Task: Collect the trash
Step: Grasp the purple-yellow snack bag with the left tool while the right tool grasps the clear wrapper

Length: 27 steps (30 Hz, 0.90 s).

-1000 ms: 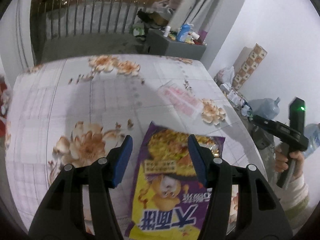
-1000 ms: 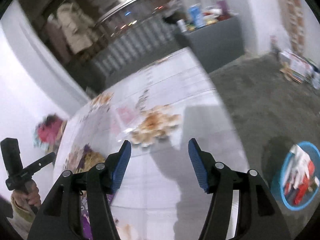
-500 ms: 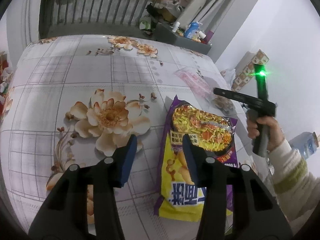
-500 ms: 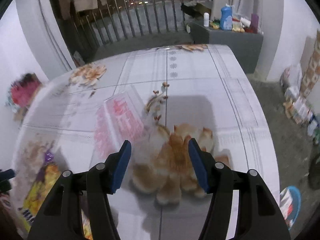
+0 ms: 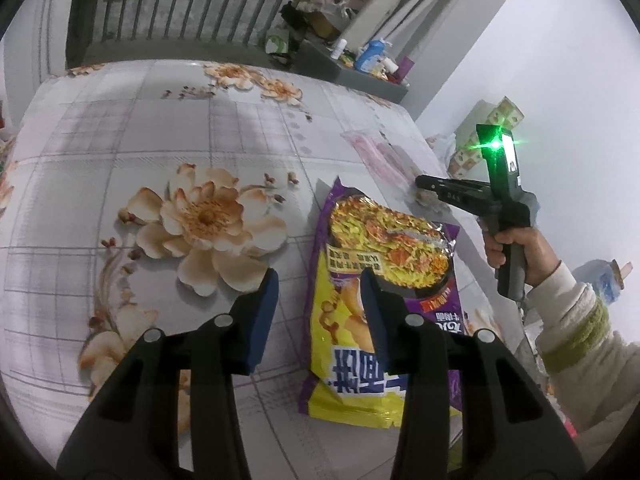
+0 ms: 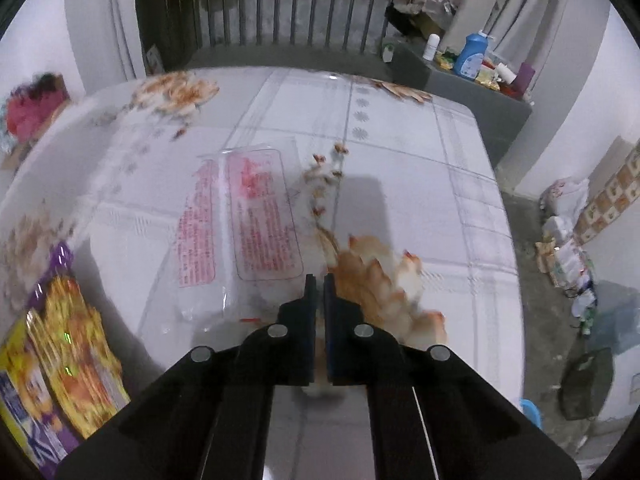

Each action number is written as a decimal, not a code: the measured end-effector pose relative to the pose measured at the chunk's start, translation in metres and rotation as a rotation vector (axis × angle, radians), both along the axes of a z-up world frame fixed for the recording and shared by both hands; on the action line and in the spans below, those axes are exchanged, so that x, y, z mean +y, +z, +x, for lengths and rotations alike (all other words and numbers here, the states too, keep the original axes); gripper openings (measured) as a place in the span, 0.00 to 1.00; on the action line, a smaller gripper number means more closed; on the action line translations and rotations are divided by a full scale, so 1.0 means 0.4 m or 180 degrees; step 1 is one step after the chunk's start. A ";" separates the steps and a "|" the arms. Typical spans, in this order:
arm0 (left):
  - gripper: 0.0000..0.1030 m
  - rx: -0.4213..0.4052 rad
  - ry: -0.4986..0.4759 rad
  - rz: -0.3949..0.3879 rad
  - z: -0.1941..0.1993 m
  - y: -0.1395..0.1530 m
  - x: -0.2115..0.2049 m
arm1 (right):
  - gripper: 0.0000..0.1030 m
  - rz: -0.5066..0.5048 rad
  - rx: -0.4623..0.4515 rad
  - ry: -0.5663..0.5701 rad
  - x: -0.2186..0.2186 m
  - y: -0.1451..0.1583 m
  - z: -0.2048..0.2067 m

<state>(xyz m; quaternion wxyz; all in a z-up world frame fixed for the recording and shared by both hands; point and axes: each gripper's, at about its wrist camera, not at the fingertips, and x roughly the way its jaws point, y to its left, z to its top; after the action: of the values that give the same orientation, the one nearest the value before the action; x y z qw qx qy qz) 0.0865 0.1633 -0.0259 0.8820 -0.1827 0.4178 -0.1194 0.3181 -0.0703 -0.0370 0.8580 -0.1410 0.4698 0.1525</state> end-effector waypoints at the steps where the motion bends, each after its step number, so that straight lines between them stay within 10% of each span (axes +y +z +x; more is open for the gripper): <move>1: 0.38 0.0019 -0.0022 -0.0008 0.003 -0.003 -0.004 | 0.03 -0.0042 -0.0002 0.0004 -0.006 0.000 -0.012; 23: 0.40 0.0540 -0.0163 -0.0044 0.049 -0.079 -0.067 | 0.03 0.0321 0.0308 -0.0810 -0.285 0.019 -0.448; 25: 0.40 0.0565 -0.0208 -0.0097 0.050 -0.080 -0.074 | 0.07 0.0382 0.0245 -0.0852 -0.286 0.032 -0.472; 27: 0.40 0.0583 -0.0226 -0.0155 0.051 -0.084 -0.075 | 0.32 0.0467 0.0138 -0.0911 -0.292 0.055 -0.486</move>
<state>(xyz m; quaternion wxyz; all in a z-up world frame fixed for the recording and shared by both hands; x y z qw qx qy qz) 0.1068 0.1334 -0.0593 0.8306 -0.1993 0.4998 -0.1434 0.1236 -0.1871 -0.0149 0.8687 -0.0063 0.4910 0.0656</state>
